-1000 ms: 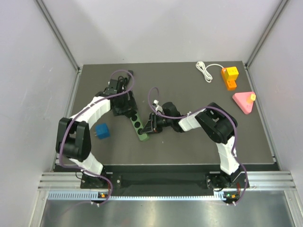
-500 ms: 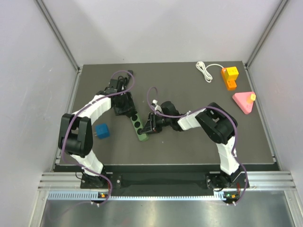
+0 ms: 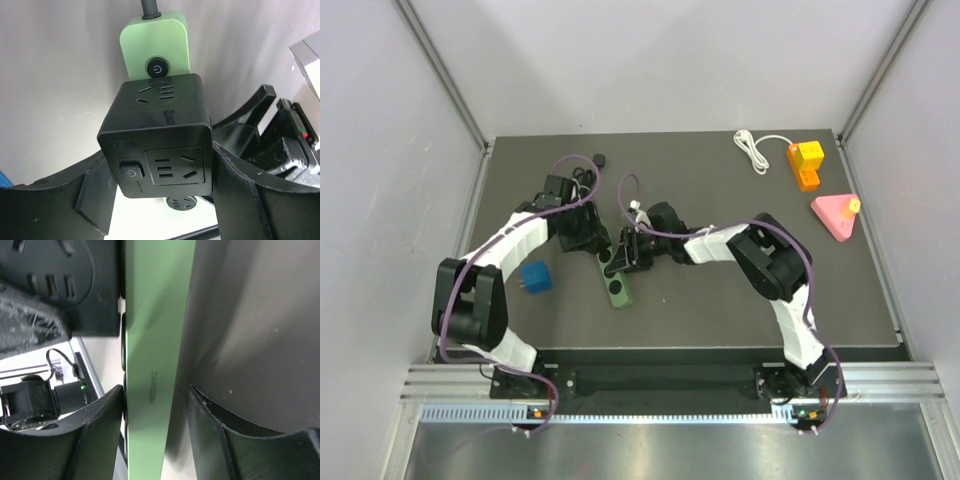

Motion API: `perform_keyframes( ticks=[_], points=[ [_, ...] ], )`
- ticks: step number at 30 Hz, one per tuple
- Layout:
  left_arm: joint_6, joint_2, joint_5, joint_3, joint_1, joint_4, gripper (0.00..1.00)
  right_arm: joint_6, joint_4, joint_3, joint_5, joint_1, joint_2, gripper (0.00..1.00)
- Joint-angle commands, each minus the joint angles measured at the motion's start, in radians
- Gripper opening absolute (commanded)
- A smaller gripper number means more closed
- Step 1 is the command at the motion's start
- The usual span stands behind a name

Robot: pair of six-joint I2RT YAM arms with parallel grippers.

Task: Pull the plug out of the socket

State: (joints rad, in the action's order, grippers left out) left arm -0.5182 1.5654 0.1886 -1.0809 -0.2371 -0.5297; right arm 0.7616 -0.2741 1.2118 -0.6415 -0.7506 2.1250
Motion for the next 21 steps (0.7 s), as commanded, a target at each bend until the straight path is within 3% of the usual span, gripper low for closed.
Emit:
perform_keyframes(
  ticks=[1, 5, 15, 18, 21],
  points=[
    [0.004, -0.088, 0.057, 0.006, -0.002, 0.056, 0.00, -0.005, 0.035, 0.023, 0.046, 0.004, 0.047, 0.52],
    [-0.005, -0.103, 0.071, 0.013, -0.002, 0.065, 0.00, 0.010, 0.026, 0.040, 0.058, 0.004, 0.061, 0.51],
    [-0.019, -0.151, 0.072, 0.033, -0.002, 0.060, 0.00, 0.045, 0.009, 0.110, 0.083, 0.005, 0.111, 0.29],
    [-0.019, -0.153, 0.072, 0.033, -0.002, 0.057, 0.00, 0.042, -0.011, 0.121, 0.079, 0.005, 0.121, 0.28],
    [-0.022, -0.160, 0.074, 0.038, -0.004, 0.057, 0.00, 0.041, -0.034, 0.120, 0.075, 0.007, 0.124, 0.35]
  ],
)
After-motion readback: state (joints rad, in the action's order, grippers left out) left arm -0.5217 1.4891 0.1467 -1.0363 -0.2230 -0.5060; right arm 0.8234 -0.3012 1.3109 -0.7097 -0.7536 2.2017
